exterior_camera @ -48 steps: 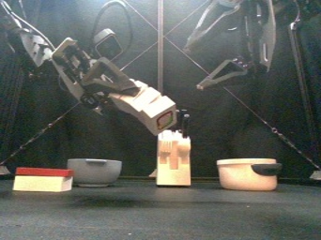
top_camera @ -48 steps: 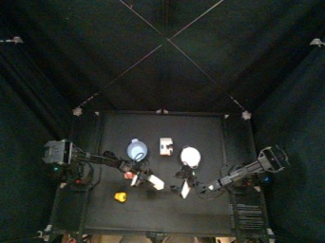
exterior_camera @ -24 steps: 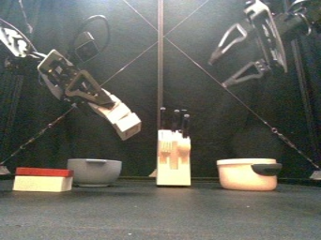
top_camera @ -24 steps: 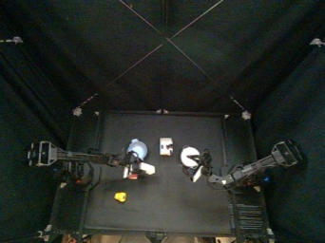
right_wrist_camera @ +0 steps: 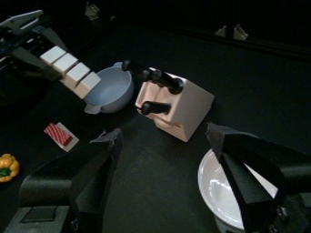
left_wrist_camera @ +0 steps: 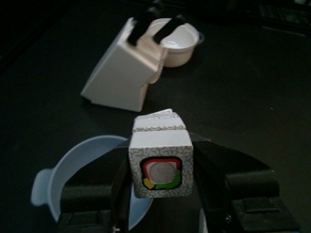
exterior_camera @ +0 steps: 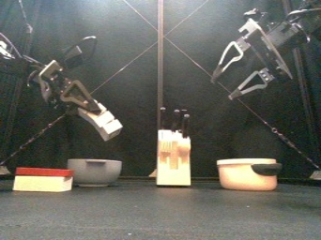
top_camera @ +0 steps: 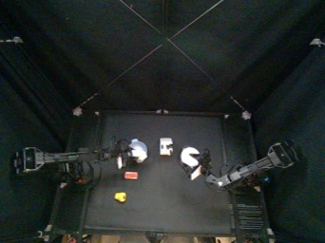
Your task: Put sushi roll in bowl
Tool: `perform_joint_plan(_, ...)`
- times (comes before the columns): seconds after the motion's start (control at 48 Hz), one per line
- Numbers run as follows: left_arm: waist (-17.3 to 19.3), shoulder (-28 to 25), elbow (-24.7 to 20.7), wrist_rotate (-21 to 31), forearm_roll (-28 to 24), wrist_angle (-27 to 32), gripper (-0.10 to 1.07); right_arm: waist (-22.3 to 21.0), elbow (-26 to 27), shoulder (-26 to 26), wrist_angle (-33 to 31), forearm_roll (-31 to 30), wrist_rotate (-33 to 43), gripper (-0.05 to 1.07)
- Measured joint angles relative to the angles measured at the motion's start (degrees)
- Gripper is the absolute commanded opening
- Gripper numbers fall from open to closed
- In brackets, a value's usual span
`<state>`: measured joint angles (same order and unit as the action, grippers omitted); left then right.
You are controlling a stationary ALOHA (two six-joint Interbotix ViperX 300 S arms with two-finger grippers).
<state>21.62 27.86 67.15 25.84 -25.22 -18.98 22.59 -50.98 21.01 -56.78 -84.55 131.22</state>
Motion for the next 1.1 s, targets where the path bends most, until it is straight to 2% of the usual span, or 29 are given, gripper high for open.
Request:
perform_joint_plan(0.208,2.11,-1.76,0.53,-1.93,2.99,-3.52,0.48,0.09,0.97,-0.18,0.09,-0.26,0.0,1.02)
perform_joint_plan(0.396,2.81,-6.42,0.53,-4.83,5.1,-7.38,0.48,0.53,0.97,-0.18,0.18,-0.26,-0.09,1.02)
perform_joint_plan(0.625,5.45,-11.87,0.44,-8.96,9.05,-8.53,0.48,0.62,0.97,-0.18,0.09,-0.26,-0.09,1.02)
perform_joint_plan(0.833,5.62,-14.59,0.18,-11.16,10.11,-10.28,0.49,0.62,0.97,-0.09,0.18,-0.18,0.0,1.02)
perform_joint_plan(0.958,5.62,-15.29,0.18,-11.16,10.28,-10.46,0.52,0.7,0.97,-0.18,0.18,-0.26,-0.09,1.02)
perform_joint_plan(1.104,5.62,-15.47,0.18,-11.25,10.28,-10.46,0.61,0.62,0.79,-0.09,0.18,-0.18,-0.09,1.02)
